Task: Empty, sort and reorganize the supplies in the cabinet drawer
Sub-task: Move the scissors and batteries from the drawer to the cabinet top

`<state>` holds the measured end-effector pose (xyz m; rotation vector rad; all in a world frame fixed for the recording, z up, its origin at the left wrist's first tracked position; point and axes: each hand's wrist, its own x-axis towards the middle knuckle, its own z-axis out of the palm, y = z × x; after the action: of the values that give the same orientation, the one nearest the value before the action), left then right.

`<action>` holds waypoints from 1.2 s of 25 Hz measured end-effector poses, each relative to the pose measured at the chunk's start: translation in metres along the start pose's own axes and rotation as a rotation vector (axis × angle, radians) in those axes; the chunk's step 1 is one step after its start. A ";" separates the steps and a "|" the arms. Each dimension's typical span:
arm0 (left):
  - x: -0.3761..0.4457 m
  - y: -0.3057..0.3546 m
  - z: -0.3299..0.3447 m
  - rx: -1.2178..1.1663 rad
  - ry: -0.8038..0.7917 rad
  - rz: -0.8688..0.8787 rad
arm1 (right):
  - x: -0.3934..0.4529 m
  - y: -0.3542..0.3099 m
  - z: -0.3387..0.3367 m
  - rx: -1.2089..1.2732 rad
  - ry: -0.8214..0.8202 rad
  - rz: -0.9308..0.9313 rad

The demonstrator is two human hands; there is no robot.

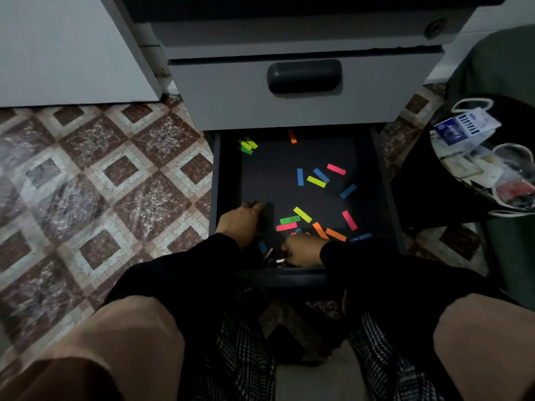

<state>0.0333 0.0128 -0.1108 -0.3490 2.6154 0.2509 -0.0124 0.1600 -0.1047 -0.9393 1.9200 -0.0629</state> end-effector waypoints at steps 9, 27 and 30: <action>0.001 0.003 0.000 0.081 0.010 0.063 | -0.004 0.035 -0.009 0.077 0.198 0.081; 0.003 0.002 0.004 0.053 -0.104 0.131 | -0.010 0.038 0.005 -0.100 0.429 -0.020; 0.001 0.003 0.003 0.043 -0.112 0.123 | -0.008 0.037 0.003 -0.075 0.420 -0.002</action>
<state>0.0324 0.0165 -0.1138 -0.1555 2.5306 0.2483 -0.0298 0.1922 -0.1164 -1.0389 2.3202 -0.2038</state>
